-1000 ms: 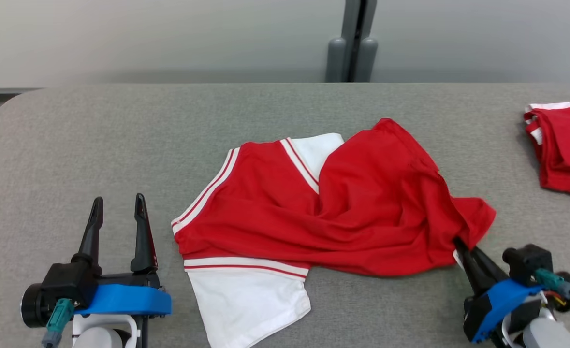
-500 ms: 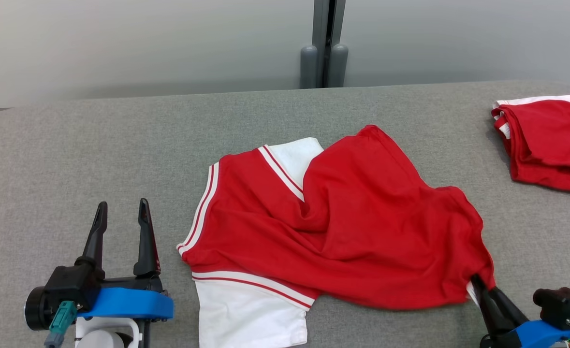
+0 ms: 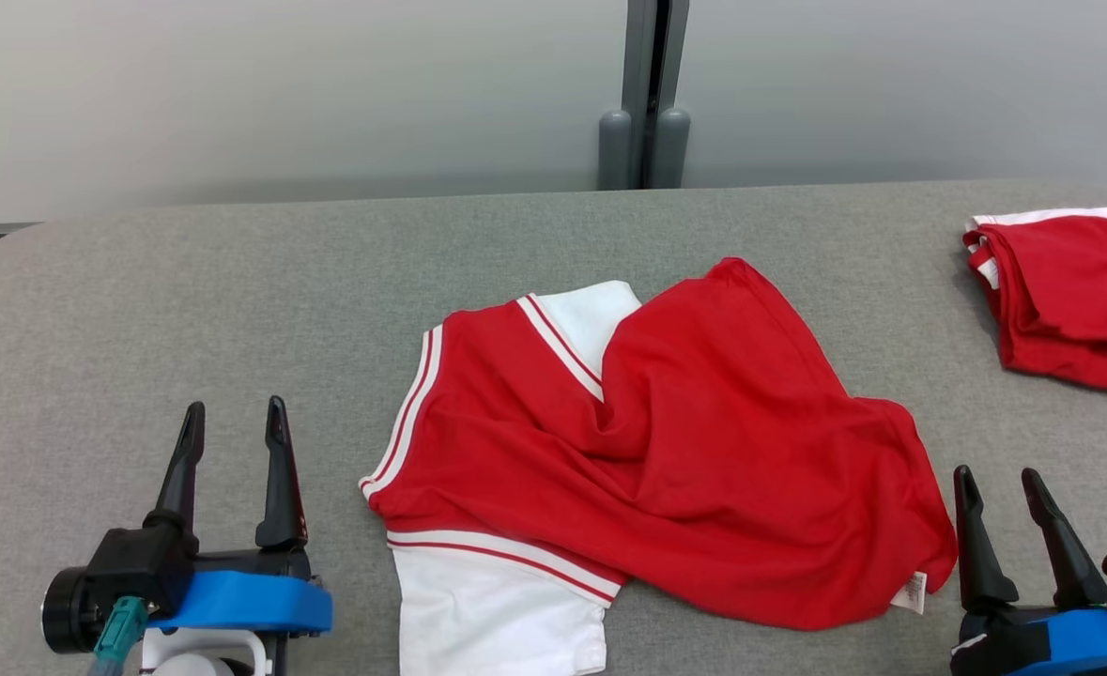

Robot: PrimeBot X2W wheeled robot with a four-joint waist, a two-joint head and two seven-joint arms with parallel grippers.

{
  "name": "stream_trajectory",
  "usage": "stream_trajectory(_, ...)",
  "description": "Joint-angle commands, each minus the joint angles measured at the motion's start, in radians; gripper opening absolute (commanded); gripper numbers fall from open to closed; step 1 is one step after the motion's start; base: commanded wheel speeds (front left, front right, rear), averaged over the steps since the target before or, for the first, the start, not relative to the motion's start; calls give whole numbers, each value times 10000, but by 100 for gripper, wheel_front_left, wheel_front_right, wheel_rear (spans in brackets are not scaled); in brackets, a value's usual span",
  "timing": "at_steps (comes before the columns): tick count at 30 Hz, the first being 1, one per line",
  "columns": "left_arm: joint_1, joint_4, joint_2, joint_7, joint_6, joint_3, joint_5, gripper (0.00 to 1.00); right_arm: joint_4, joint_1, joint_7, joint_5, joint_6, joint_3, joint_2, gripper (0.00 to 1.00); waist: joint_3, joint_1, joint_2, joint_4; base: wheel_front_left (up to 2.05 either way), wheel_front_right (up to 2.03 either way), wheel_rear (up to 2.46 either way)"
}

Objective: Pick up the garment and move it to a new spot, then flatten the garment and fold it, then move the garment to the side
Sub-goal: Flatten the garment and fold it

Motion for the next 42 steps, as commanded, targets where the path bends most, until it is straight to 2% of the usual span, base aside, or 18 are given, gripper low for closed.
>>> stream_trajectory(1,111,-30,-9,-41,6,17,54,100,-80,-123,-90,-53,1,-39,75,100,-25,0,0,12,0,0,0)
stream_trajectory(10,504,-23,-8,-41,-62,100,475,100,-708,43,-405,-746,1,-95,676,100,-360,0,0,177,0,0,0)
stream_trajectory(21,728,71,0,-41,-158,58,663,100,-701,363,-425,-1097,1,-102,858,100,-456,0,0,194,0,0,0)
stream_trajectory(30,1003,846,2,-41,-296,-1362,517,100,708,652,-404,-1271,1,-225,488,100,-306,0,0,129,0,0,0)
stream_trajectory(42,1372,2135,570,-41,-285,-3440,-134,100,2524,145,-421,-1248,1,-70,233,100,-18,0,0,113,0,0,0)
